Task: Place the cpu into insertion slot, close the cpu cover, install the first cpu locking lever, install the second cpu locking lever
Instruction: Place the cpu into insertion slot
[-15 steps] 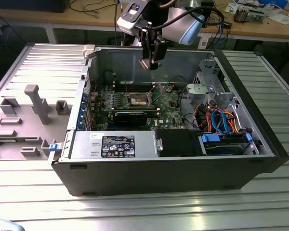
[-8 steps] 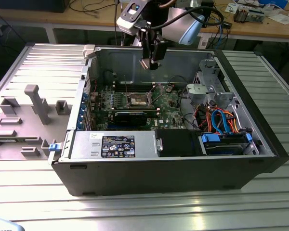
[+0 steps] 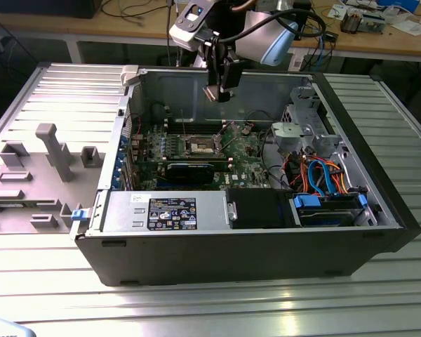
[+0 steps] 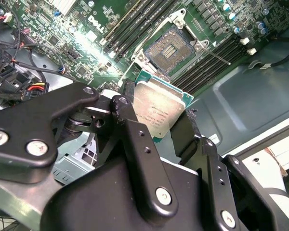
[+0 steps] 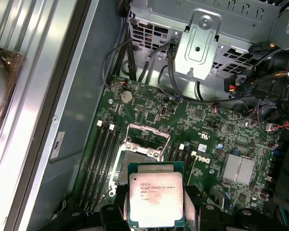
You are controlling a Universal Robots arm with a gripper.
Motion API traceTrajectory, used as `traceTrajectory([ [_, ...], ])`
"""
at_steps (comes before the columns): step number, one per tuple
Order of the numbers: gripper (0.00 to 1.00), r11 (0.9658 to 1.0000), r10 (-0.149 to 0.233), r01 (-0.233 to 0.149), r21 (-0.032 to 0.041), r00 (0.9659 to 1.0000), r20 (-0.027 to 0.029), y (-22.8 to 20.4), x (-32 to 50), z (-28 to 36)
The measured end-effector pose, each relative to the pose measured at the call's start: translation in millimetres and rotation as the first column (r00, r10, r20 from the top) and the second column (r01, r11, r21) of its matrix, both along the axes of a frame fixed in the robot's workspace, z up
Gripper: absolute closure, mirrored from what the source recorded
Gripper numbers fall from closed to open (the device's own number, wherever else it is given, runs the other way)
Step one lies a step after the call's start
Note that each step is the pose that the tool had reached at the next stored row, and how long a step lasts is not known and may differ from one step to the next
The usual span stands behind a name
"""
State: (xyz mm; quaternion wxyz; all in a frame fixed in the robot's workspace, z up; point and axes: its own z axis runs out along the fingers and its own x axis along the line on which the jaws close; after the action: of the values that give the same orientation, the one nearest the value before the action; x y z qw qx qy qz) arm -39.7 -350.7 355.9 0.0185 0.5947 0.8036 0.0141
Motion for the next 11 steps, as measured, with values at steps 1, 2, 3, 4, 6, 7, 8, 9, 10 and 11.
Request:
traceTrajectory([
  [1, 0.45, 1.0, -0.003, 0.003, 0.0, 1.0, 0.0, 0.0, 0.0, 0.0],
  [2, 0.45, 1.0, -0.004, 0.004, 0.0, 1.0, -0.0001, 0.0, 0.0, 0.0],
  [3, 0.45, 1.0, -0.005, 0.005, 0.0, 1.0, 0.0, 0.0, 0.0, 0.0],
  [4, 0.45, 1.0, -0.007, 0.007, 0.0, 1.0, 0.0, 0.0, 0.0, 0.0],
  [6, 0.45, 1.0, -0.01, 0.01, 0.0, 1.0, 0.0, 0.0, 0.0, 0.0],
  [7, 0.45, 0.9999, -0.012, 0.012, 0.0, 0.9999, 0.0, 0.0, 0.0, 0.0],
  [8, 0.45, 0.9999, -0.013, 0.013, 0.0, 0.9999, 0.0, 0.0, 0.0, 0.0],
  [9, 0.45, 0.9999, -0.014, 0.014, 0.0, 0.9999, 0.0, 0.0, 0.0, 0.0],
  [10, 0.45, 0.9999, -0.016, 0.016, 0.0, 0.9999, 0.0, 0.0, 0.0, 0.0],
  [11, 0.45, 0.9999, -0.017, 0.017, 0.0, 0.9999, 0.0, 0.0, 0.0, 0.0],
])
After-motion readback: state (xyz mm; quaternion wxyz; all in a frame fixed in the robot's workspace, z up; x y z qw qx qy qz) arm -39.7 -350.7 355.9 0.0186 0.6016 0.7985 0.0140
